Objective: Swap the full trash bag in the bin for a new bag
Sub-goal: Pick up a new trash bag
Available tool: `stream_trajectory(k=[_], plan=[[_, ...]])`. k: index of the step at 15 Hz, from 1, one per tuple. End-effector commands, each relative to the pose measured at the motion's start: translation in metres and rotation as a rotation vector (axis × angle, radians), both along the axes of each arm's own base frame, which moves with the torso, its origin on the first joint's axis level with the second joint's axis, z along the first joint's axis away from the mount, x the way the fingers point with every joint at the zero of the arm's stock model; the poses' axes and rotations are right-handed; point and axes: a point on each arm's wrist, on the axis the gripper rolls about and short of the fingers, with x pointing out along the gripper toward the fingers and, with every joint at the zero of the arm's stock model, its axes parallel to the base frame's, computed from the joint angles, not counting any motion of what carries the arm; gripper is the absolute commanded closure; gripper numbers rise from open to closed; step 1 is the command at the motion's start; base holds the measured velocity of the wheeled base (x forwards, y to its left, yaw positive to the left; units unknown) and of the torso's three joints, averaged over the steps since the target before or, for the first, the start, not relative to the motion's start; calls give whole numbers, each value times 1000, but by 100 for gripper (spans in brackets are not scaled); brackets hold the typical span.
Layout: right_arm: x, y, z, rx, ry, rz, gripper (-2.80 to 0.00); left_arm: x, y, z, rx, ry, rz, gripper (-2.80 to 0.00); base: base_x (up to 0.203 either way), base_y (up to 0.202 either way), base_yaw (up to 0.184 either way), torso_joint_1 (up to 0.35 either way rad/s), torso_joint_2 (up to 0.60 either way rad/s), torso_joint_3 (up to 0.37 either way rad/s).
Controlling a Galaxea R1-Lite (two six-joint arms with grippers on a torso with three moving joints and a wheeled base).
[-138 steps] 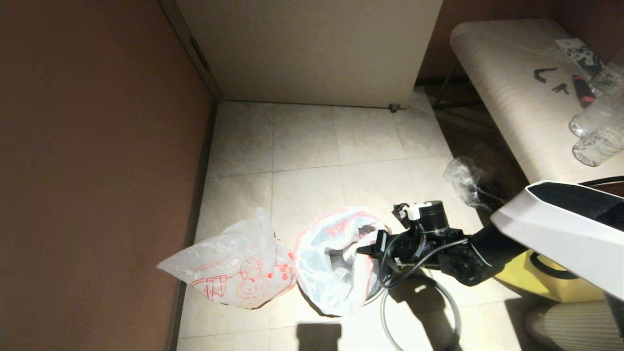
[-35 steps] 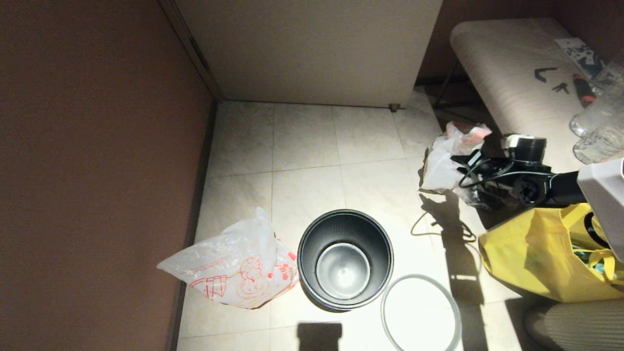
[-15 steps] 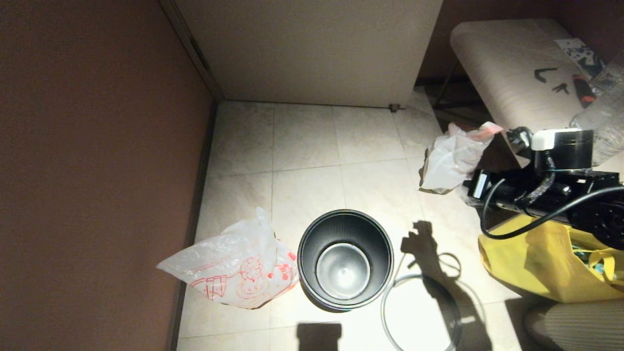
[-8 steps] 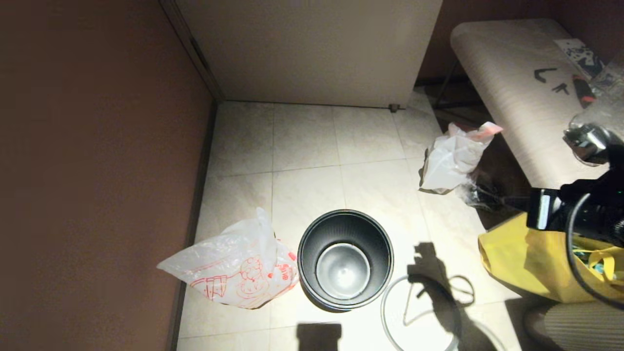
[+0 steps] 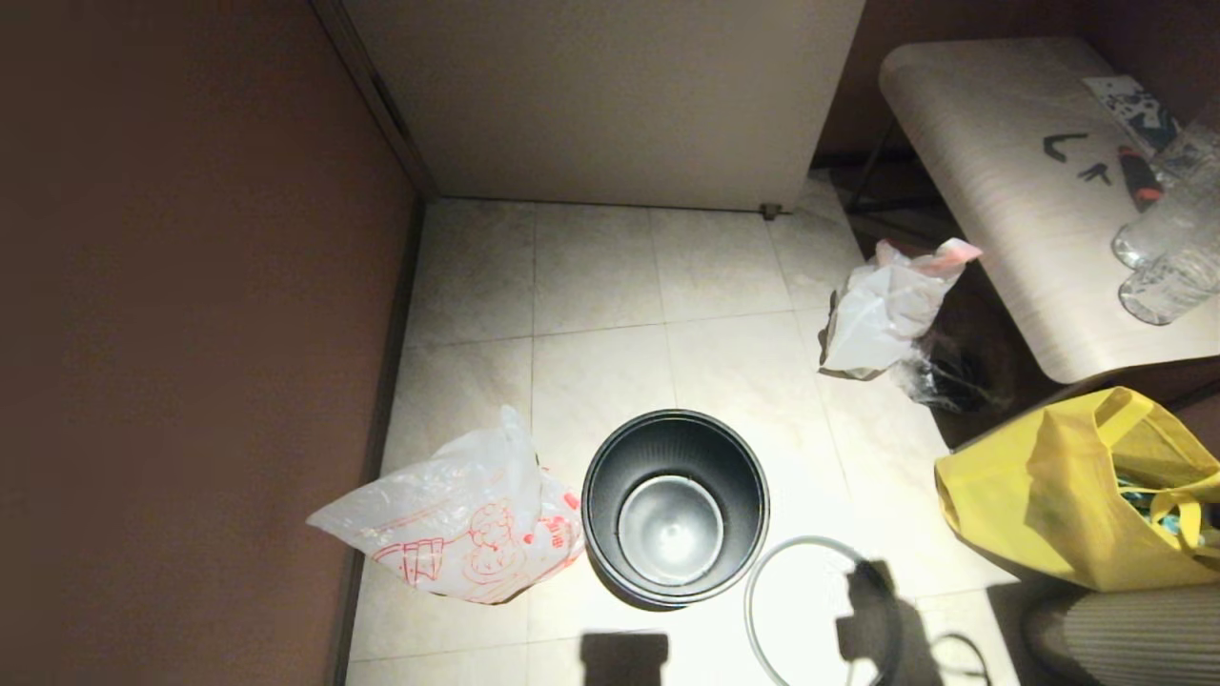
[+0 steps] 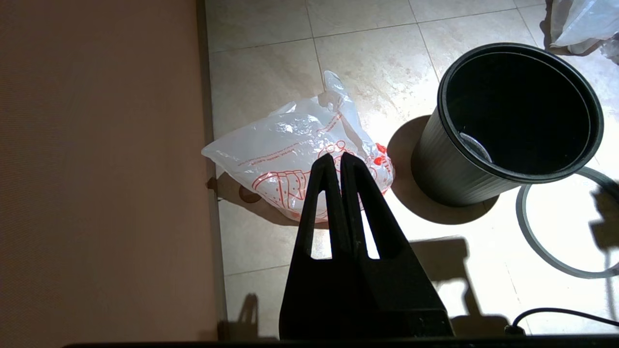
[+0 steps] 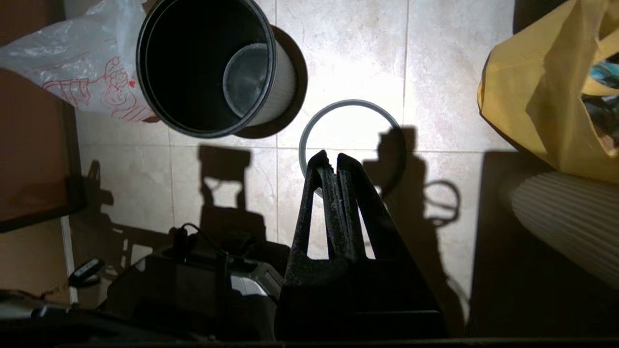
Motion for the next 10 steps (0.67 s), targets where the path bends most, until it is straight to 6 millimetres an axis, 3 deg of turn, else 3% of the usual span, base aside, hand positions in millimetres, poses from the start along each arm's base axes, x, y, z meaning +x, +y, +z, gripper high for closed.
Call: stream_trajectory(k=[1,4,10], plan=[[-45,-14,1,29,-92,8,0,0,0,-1,0,3,-1,0,0,0,0,0,0,0],[-79,-26,-9,37,-121,9,0,0,0,-1,0,4,1,0,0,0,0,0,0,0],[-120,-32,-18,76,-261,-109,0,0,0,-1,0,3,-1,0,0,0,0,0,0,0]])
